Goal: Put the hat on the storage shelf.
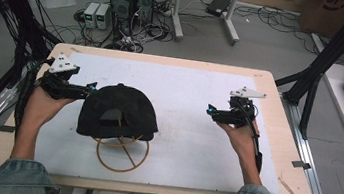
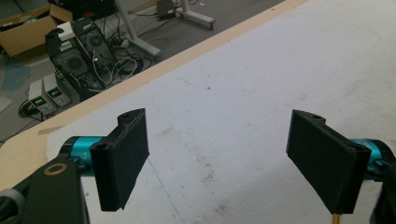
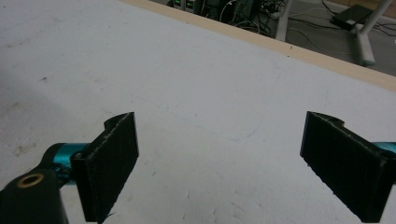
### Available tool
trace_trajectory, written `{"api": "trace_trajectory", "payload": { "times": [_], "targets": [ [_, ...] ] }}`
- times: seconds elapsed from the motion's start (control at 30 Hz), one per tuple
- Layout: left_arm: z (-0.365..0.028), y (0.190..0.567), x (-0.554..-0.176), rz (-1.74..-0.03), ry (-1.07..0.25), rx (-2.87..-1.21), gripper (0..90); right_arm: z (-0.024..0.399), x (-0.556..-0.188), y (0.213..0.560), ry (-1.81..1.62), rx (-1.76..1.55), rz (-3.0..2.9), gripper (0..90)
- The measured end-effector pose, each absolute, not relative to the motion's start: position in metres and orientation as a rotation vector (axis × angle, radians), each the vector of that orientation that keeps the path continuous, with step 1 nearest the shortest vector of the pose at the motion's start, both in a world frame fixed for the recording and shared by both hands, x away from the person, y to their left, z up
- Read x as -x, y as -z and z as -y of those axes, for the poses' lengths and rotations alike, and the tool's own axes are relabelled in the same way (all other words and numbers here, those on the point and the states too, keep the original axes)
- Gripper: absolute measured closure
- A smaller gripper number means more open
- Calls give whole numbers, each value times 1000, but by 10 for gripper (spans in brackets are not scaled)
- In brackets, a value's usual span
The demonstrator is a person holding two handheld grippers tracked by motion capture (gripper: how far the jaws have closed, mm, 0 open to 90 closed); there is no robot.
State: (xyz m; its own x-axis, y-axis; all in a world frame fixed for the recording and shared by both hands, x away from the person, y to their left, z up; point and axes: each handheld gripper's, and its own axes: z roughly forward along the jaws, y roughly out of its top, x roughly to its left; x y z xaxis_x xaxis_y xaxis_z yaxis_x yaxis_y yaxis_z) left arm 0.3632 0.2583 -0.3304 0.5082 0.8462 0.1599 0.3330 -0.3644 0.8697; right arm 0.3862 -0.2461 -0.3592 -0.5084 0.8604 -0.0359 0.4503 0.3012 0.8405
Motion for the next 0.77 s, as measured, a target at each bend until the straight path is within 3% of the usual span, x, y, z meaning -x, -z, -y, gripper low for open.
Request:
{"api": "trace_trajectory", "payload": {
  "times": [0.77],
  "targets": [
    [-258, 333, -364, -928, -791, -1953, 161, 248, -387, 359, -1127, -1165, -2078, 111]
  ]
}}
